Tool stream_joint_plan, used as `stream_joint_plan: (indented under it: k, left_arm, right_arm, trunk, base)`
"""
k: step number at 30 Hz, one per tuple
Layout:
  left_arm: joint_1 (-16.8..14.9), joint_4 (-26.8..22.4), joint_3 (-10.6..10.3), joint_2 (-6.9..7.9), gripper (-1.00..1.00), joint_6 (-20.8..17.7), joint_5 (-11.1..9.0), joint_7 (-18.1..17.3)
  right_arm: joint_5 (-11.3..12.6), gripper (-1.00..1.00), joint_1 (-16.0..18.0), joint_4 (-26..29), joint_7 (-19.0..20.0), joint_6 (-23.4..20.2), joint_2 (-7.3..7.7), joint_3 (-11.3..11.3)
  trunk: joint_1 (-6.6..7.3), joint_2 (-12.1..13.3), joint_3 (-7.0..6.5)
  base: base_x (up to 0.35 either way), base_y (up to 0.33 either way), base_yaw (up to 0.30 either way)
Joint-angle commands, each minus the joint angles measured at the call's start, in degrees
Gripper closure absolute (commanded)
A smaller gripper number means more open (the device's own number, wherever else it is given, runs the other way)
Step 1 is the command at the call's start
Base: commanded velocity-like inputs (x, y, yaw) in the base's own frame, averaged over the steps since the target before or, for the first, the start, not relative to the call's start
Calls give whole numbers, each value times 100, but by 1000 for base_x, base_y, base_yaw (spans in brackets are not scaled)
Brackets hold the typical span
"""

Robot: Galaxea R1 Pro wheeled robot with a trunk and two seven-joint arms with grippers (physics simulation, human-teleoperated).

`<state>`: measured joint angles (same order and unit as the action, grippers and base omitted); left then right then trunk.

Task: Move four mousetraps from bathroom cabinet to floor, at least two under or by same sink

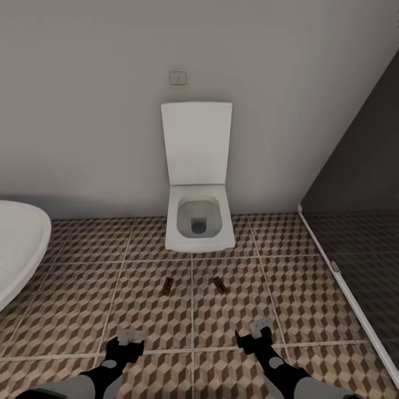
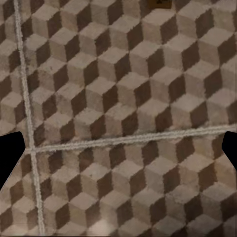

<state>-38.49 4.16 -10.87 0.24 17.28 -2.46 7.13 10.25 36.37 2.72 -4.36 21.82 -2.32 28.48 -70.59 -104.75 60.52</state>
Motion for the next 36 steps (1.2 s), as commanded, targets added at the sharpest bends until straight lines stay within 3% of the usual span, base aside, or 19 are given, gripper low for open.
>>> stream_joint_plan:
  k: [1,16,24,30,36]
  left_arm:
    - [11,7,-2,19,-100,18,1,0]
    - [202,41,5,332,-100,92,0,-268]
    - [274,41,6,370,-100,116,0,-288]
    - [331,41,7,363,-100,474,-6,-269]
    - [365,41,13,363,-100,565,-9,-255]
  right_arm:
    - [0,-100,-1,-34,24,45,1,0]
    - [32,-100,-32,-156,110,246,17,-1]
    - [218,-100,-63,-157,111,281,93,-1]
    - [313,-100,-68,-157,111,325,128,-1]
    - [326,-100,-69,-157,111,333,134,-1]
  trunk:
    - [23,42,-28]
    - [352,643,-435]
    - [528,964,-652]
    - [659,1205,-815]
    - [791,1446,-978]
  base:
    - [0,0,0]
    - [0,0,0]
    - [0,0,0]
    - [0,0,0]
    - [0,0,0]
